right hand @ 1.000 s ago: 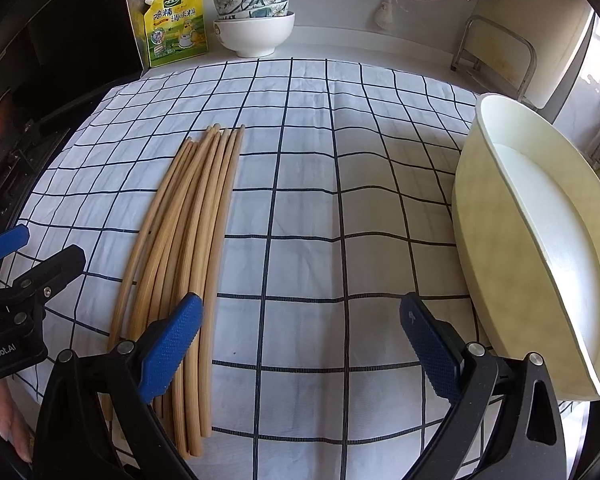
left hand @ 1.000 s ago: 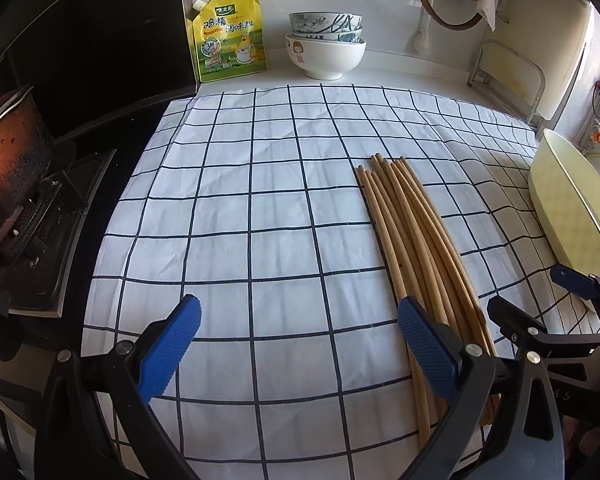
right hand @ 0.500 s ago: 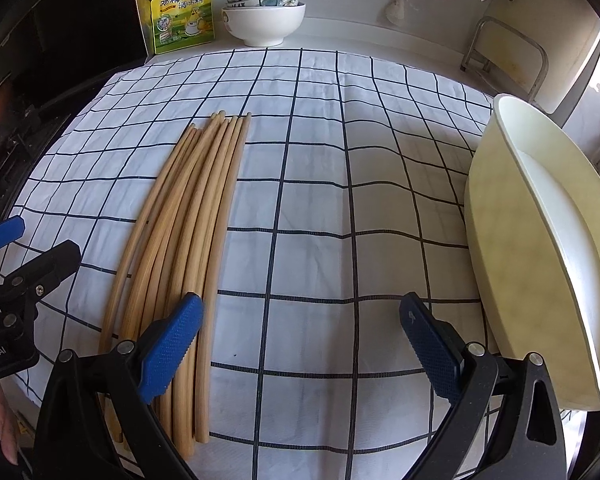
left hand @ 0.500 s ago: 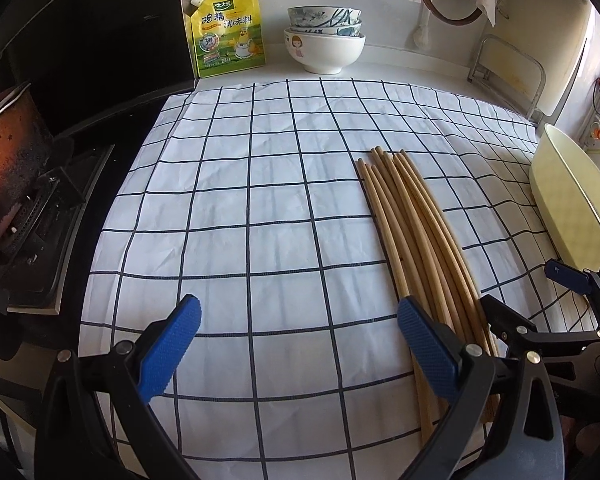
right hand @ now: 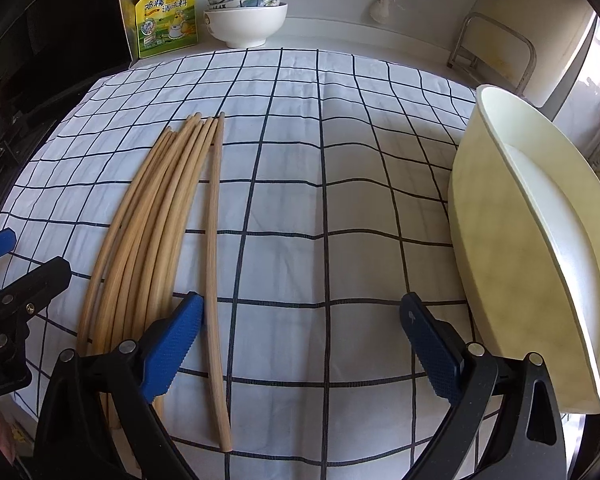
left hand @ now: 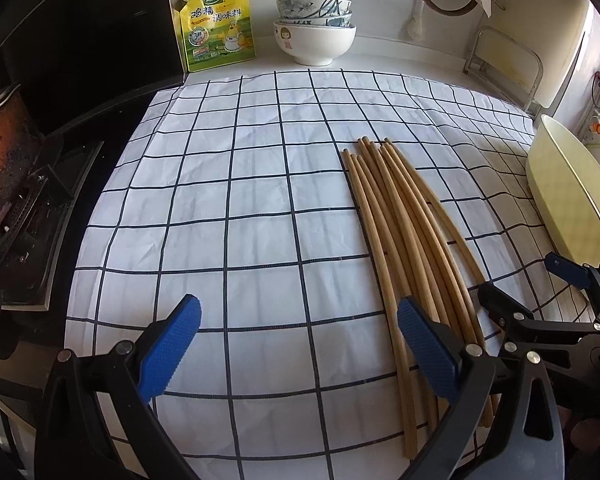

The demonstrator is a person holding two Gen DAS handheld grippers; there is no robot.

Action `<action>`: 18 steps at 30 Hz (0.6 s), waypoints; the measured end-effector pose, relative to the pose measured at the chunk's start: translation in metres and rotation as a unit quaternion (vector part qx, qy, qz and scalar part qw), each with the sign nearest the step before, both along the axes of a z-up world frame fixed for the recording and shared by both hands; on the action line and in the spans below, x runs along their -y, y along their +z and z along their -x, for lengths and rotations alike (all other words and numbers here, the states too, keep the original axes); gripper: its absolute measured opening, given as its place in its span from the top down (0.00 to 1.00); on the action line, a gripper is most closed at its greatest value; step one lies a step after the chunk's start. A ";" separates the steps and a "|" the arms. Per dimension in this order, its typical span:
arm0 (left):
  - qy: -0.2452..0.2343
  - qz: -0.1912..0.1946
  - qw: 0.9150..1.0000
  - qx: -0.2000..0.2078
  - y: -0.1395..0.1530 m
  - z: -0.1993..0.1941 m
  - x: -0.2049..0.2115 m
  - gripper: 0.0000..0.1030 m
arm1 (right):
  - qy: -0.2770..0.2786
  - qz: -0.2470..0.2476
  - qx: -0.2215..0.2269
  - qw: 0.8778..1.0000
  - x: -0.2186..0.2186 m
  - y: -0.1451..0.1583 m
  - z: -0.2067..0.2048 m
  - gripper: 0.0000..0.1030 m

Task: Organize utensils
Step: 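Lower the left tool onto the chopstick bundle while the right tool separates one chopstick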

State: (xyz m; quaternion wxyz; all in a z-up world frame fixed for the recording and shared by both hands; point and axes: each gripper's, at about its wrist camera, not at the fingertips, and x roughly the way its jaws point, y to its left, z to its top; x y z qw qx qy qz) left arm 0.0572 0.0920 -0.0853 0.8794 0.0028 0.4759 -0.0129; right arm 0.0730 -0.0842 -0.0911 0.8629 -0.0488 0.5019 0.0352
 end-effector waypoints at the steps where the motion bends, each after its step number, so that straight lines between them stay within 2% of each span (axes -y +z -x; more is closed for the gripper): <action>1: -0.001 -0.002 1.000 -0.001 -0.001 -0.001 0.001 0.06 | -0.001 -0.002 0.000 1.000 0.002 0.000 0.001 0.09; 7: -0.005 -0.010 1.000 -0.009 -0.007 -0.004 0.008 0.06 | -0.005 -0.004 0.000 1.000 0.005 0.000 0.003 0.08; 14: -0.003 -0.042 0.999 -0.014 -0.011 -0.005 0.012 0.05 | -0.006 -0.009 0.000 1.000 0.006 0.000 0.005 0.08; 18: -0.006 -0.037 0.999 -0.020 -0.012 -0.006 0.014 0.06 | -0.005 -0.008 0.001 1.000 0.006 0.000 0.004 0.08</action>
